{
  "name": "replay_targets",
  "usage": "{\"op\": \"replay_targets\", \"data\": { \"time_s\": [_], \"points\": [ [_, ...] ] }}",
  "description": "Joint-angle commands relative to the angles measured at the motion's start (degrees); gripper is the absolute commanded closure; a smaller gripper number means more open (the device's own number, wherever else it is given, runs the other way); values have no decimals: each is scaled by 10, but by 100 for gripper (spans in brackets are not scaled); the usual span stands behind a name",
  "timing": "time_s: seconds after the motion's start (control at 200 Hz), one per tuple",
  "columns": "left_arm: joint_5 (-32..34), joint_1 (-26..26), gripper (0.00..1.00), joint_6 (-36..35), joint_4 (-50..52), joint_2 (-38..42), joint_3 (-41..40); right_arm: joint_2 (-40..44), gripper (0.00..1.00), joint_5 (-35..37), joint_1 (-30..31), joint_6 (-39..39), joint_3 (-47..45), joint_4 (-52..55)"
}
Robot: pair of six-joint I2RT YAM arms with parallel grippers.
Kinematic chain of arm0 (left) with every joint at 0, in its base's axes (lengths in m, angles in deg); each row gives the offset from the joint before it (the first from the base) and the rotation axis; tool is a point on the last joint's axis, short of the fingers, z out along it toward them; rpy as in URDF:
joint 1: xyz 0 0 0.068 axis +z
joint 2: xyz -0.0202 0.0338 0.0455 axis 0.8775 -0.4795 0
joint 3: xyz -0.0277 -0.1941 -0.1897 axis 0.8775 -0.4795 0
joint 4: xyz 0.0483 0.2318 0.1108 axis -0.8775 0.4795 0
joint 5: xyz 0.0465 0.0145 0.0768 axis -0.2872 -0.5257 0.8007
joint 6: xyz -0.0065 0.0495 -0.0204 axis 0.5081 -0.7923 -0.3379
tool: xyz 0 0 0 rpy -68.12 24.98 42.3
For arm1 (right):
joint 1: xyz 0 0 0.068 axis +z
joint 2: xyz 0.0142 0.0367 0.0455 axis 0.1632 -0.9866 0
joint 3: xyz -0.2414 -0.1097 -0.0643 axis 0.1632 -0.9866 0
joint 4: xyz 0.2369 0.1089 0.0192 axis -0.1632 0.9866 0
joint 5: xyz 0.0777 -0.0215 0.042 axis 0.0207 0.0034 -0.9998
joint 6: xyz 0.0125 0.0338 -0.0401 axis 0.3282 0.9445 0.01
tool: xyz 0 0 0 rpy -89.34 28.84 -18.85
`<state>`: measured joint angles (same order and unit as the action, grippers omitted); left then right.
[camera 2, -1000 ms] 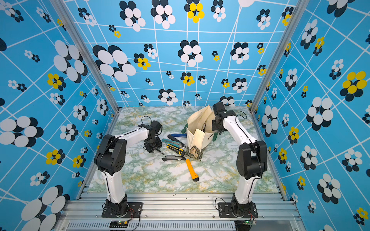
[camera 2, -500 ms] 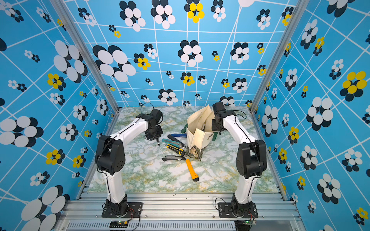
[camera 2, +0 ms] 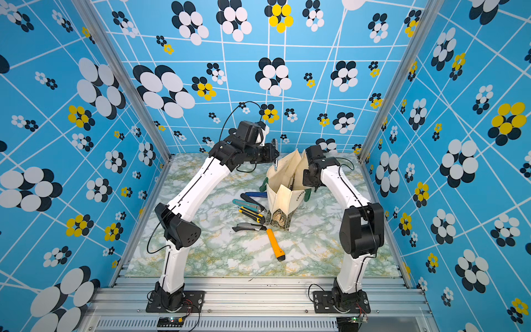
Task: Place the art knife into the pouch
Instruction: Place the utility knife in the pouch.
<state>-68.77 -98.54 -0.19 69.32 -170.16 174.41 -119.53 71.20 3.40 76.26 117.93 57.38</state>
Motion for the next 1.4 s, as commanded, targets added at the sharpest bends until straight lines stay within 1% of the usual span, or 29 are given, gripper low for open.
{"op": "replay_targets", "data": {
  "time_s": [0.0,0.12,0.335,0.42,0.455,0.495,0.505,0.525,0.57,0.645,0.814,0.879,0.939,0.964,1.059,1.134,1.169,1.189,1.284,1.359,1.394],
  "points": [
    [-46,-1,73,2,-15,-46,5,30,100,-10,6,14,-12,-16],
    [-16,-18,71,-22,13,-62,5,42,100,-7,6,15,-22,-21],
    [33,-20,70,-51,52,-76,6,43,100,-11,6,15,-22,-22],
    [42,-22,68,-60,60,-79,6,43,100,-11,6,13,-22,-22],
    [37,-23,65,-65,61,-79,6,43,100,-10,6,12,-22,-21],
    [29,-24,58,-71,62,-80,6,43,100,-8,6,11,-22,-21],
    [27,-24,52,-73,63,-79,6,43,100,-8,6,11,-22,-21],
    [24,-25,45,-76,63,-78,6,43,100,-8,6,11,-21,-22],
    [24,-27,34,-83,64,-75,6,43,100,-8,6,11,-22,-23],
    [31,-28,26,-89,64,-70,6,40,100,-10,6,12,-22,-24],
    [24,-20,15,-93,50,-37,0,36,100,-11,6,13,-22,-32],
    [22,-16,7,-99,31,-8,-14,31,100,-10,6,12,-22,-31],
    [38,-7,0,-98,8,30,-54,29,100,-9,6,12,-22,-31],
    [43,-1,0,-95,-6,49,-75,29,100,-9,6,12,-39,-32],
    [84,30,0,-65,-53,129,-192,27,100,-8,6,12,-43,-35],
    [109,63,0,-33,-60,175,-276,22,100,-10,6,13,-41,-36],
    [113,79,0,-20,-55,180,-310,19,100,-10,6,14,-38,-35],
    [119,86,0,-13,-52,195,-330,17,100,-10,6,13,-36,-34],
    [174,103,0,5,-29,214,-406,10,100,-10,6,13,-32,-33],
    [185,105,0,-12,-16,218,-452,5,100,-6,6,11,-31,-28],
    [174,103,0,-33,-18,221,-476,4,100,-4,6,10,-32,-27]
  ]
}}
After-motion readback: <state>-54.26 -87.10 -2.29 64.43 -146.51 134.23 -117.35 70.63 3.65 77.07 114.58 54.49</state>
